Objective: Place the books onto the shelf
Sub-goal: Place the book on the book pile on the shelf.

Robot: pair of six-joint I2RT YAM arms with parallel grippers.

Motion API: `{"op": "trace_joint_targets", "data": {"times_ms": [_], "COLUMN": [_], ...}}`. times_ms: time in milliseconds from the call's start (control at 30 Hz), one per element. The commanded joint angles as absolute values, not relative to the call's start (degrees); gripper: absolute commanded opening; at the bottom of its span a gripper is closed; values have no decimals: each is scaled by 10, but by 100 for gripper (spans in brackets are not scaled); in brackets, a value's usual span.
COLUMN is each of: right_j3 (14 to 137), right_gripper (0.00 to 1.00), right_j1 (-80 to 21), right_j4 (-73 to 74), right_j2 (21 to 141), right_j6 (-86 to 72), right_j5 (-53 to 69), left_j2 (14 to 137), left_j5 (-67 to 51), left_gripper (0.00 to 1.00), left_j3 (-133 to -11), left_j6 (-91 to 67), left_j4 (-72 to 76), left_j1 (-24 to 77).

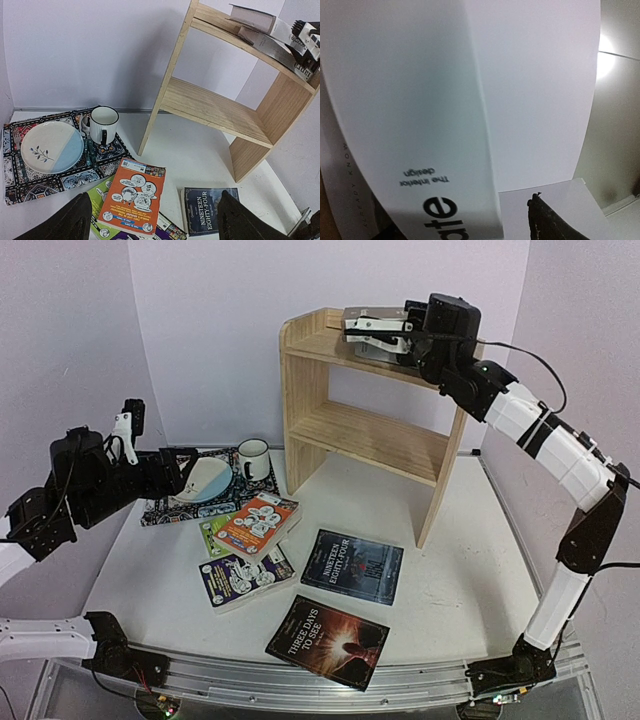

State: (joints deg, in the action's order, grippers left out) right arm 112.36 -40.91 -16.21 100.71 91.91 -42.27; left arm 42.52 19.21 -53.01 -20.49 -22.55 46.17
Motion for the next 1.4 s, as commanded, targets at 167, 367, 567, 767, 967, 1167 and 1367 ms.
{"op": "trace_joint_targets", "data": {"times_ms": [167,367,567,767,967,1167,1367], "right_j3": [1112,1083,1052,1027,1012,1019,1024], "right_gripper": [92,98,98,98,98,98,98], "right_j1": [-407,-407,-408,-408,-408,-408,-408], "right_j4": [-162,-152,-142,-123,-110,-93,-92], "right_j2": [973,953,930,915,913,916,926], "right_j6": [884,861,836,814,794,773,767], "right_j5": [-430,-427,-416,-408,-402,-401,-402], "left_j2": [408,420,426,430,431,446,544], "left_j5": [199,198,199,200,200,174,70], "left_gripper": [88,88,88,88,88,89,92], "left_j3": [-543,-545,-547,-546,-545,-547,-598], "left_j6": [-204,-203,-200,-200,-202,-199,-154], "left_j4": [-214,-214,-212,-210,-209,-195,-98], "left_j1": [461,460,461,461,461,461,461]}}
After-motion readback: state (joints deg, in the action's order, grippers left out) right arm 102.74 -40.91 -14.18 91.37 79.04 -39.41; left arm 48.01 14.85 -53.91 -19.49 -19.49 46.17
